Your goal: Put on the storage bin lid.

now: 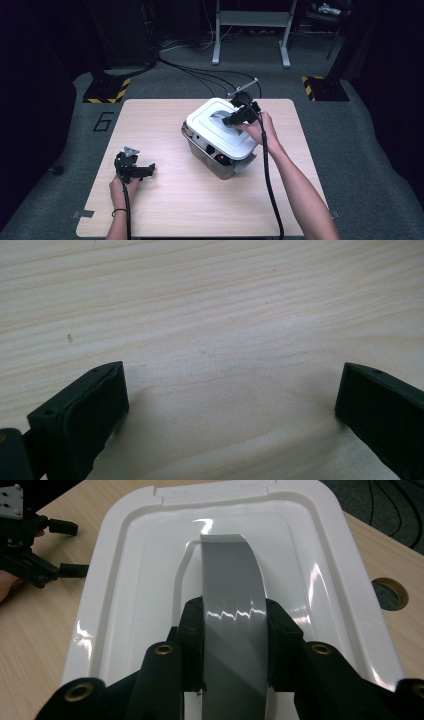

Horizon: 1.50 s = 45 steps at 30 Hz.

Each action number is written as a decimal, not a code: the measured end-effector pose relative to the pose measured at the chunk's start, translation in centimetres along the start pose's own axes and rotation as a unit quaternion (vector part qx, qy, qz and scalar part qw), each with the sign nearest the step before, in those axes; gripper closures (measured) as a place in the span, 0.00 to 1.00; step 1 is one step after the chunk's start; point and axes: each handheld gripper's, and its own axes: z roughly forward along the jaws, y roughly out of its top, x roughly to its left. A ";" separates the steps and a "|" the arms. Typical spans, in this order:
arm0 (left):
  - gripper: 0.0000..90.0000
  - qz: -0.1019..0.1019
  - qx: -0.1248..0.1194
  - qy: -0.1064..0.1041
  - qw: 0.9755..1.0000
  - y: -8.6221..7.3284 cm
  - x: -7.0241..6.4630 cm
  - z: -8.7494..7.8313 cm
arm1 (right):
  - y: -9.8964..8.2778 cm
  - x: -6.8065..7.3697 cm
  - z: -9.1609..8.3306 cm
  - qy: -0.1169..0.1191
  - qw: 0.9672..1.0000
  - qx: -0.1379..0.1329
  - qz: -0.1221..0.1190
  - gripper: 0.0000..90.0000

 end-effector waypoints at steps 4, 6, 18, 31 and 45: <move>0.00 0.000 0.000 0.000 1.000 0.0 0.0 0.0 | 0.3 0.4 1.0 0.004 1.000 0.014 0.003 0.73; 0.00 0.000 0.000 0.000 1.000 0.0 0.0 0.0 | 0.4 0.6 1.4 0.004 1.000 0.022 0.008 0.73; 0.00 0.000 0.000 0.000 1.000 0.0 0.0 0.0 | 1.1 1.0 2.8 0.007 0.999 0.040 0.018 0.73; 0.00 0.000 0.000 0.000 1.000 0.0 0.0 0.0 | 1.3 1.8 3.5 0.000 0.999 0.049 0.015 0.73; 0.00 0.000 0.000 0.000 1.000 0.0 0.0 0.0 | 0.0 1.3 1.9 -0.011 1.000 0.028 0.006 0.27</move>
